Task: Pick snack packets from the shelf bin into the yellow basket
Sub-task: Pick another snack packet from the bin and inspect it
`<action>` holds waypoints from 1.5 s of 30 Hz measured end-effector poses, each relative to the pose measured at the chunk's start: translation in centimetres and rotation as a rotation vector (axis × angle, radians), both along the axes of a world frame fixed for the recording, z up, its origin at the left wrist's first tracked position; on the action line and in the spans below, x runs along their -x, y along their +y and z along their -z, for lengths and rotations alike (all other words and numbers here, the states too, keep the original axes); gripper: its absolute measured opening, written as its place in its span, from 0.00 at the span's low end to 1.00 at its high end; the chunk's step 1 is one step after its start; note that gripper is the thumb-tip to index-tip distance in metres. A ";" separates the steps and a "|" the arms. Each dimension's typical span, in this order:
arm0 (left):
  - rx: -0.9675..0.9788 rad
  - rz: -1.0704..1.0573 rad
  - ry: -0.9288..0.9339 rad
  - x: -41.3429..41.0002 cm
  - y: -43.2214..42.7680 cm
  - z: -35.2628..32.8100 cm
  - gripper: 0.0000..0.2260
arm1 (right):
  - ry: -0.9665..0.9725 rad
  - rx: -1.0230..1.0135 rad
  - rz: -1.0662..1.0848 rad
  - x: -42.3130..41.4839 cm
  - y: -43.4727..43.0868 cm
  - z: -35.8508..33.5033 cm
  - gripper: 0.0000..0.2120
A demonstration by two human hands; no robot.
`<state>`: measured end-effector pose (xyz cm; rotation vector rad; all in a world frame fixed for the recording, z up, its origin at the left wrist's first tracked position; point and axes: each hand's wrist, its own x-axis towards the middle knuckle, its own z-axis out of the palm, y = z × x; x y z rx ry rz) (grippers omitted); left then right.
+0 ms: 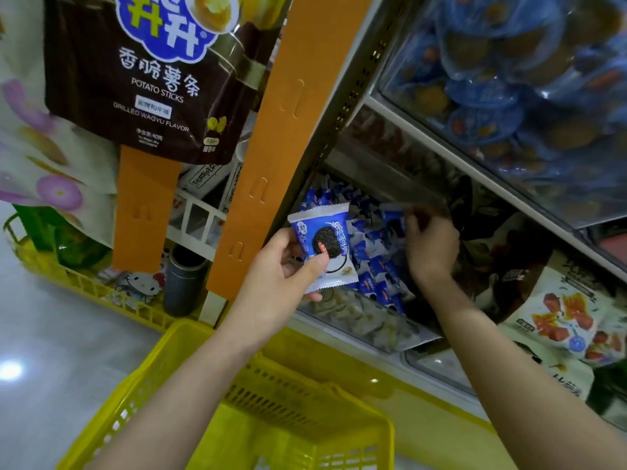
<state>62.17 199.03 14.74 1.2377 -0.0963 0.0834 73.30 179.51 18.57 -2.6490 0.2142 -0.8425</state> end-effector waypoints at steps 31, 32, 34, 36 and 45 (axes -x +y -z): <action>-0.030 0.212 0.010 2.1 -0.9 -0.6 0.20 | 0.574 -0.754 -0.630 9.4 4.0 -1.9 0.09; -0.040 0.205 0.007 2.1 -0.9 -0.5 0.20 | 0.538 -0.771 -0.613 9.1 3.6 -2.0 0.09; -0.047 0.183 0.010 2.0 -0.8 -0.4 0.18 | 0.423 -0.792 -0.495 8.0 2.7 -2.4 0.09; -0.046 0.155 0.016 1.8 -0.7 -0.2 0.16 | 0.271 -0.723 -0.351 6.1 1.3 -2.9 0.06; -0.069 0.133 0.031 1.4 -0.6 -0.1 0.18 | 0.256 0.097 -0.058 -1.7 -3.1 -1.0 0.15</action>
